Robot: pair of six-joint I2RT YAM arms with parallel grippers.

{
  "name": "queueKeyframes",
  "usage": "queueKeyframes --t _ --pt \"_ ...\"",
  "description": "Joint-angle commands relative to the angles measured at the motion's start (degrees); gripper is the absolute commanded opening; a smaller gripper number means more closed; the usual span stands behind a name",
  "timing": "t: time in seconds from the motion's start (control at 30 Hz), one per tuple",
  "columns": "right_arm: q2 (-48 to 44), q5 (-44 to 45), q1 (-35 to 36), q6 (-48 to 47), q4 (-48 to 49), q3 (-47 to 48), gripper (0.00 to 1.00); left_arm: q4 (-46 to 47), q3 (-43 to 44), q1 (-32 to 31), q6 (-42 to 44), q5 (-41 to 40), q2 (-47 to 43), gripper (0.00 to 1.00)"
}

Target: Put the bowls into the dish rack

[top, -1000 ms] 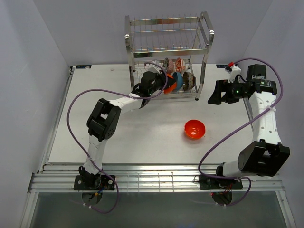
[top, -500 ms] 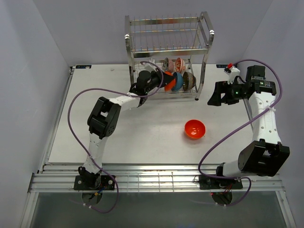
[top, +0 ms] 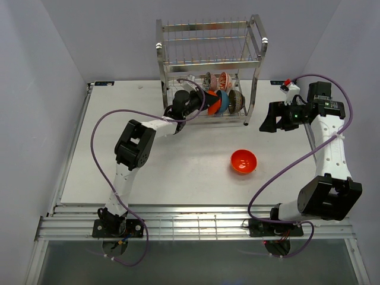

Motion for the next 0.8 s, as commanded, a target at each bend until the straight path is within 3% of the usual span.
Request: queueKeyframes --t 0.0,0.5,0.6,0.77 --pt "0.4 -1.4 -0.1 -0.9 -0.4 -0.6 0.9 2.2 2.6 0.4 -1.8 1.0 -0.5 0.0" --pt "1.1 -1.7 -0.1 -1.1 -0.7 -0.9 0.9 2.7 3.8 1.1 -7.1 0.8 1.9 0.0" --pt "1.2 -1.7 -0.1 -1.1 -0.9 -0.6 0.9 1.6 3.6 1.1 -7.8 -0.1 2.2 0.06" --pt "1.1 -1.4 -0.1 -1.3 -1.1 -0.6 0.9 1.4 3.7 1.2 -7.5 -1.3 2.9 0.06"
